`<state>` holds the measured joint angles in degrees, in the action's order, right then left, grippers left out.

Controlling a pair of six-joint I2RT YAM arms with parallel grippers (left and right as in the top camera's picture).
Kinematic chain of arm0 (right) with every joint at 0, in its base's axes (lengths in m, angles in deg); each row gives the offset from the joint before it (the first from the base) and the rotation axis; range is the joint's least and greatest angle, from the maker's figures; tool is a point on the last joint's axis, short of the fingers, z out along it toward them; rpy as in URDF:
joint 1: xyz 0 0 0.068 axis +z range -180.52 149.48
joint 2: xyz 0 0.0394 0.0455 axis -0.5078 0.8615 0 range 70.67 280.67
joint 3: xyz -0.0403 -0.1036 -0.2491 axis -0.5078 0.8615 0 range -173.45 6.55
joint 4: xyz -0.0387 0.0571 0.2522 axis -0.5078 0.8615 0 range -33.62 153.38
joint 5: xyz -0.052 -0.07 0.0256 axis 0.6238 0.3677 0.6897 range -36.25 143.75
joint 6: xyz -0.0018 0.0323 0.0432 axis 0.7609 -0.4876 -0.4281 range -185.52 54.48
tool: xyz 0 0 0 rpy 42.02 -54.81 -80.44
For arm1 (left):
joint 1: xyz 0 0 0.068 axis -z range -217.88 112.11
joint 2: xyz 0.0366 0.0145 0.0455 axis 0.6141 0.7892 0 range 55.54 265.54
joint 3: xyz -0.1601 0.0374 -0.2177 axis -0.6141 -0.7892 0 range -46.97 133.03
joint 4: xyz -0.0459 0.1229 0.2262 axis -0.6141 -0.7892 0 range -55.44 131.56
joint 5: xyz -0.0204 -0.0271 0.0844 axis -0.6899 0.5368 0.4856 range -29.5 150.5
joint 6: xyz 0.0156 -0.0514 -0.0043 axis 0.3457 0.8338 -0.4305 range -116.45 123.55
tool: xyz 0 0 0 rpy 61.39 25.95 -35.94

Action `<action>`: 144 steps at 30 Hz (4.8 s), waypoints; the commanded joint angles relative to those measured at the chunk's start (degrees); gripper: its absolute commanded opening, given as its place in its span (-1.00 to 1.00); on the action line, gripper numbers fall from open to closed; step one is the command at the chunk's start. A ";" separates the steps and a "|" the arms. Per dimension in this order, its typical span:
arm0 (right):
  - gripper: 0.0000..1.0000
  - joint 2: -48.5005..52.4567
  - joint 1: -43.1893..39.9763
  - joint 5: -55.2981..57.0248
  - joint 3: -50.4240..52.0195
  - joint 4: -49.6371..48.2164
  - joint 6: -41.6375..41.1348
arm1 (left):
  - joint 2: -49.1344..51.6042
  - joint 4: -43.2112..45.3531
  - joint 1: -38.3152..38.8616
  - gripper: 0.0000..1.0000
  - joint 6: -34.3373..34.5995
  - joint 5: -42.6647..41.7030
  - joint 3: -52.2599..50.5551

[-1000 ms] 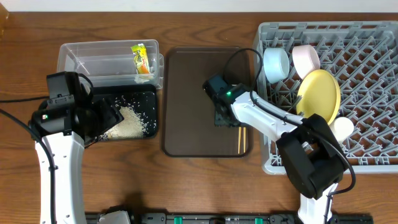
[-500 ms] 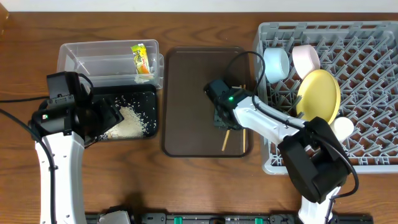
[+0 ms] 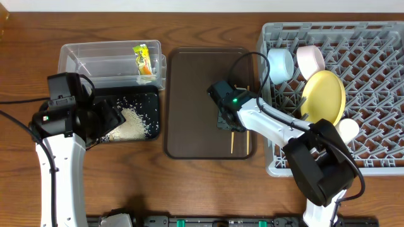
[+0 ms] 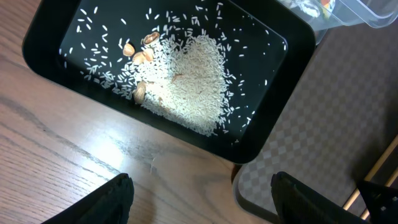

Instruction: Sort waste into correct bins and load items into the dishwasher rack

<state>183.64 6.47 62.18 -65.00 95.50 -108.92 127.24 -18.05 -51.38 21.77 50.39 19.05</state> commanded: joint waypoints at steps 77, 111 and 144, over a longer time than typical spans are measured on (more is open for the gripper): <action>-0.08 -26.45 -20.20 -5.75 9.09 11.06 25.27 | 0.15 -0.13 -0.31 0.50 0.52 0.33 0.31; -0.15 -5.07 -6.43 -5.99 2.89 0.66 12.46 | 0.15 -0.15 -0.31 0.49 0.52 0.33 0.31; -0.98 -3.96 -6.38 -9.18 2.38 0.94 9.86 | 0.15 -0.15 -0.31 0.50 0.52 0.33 0.31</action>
<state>180.47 -0.21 55.56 -61.67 96.22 -99.01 127.24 -18.05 -51.38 21.79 50.39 19.05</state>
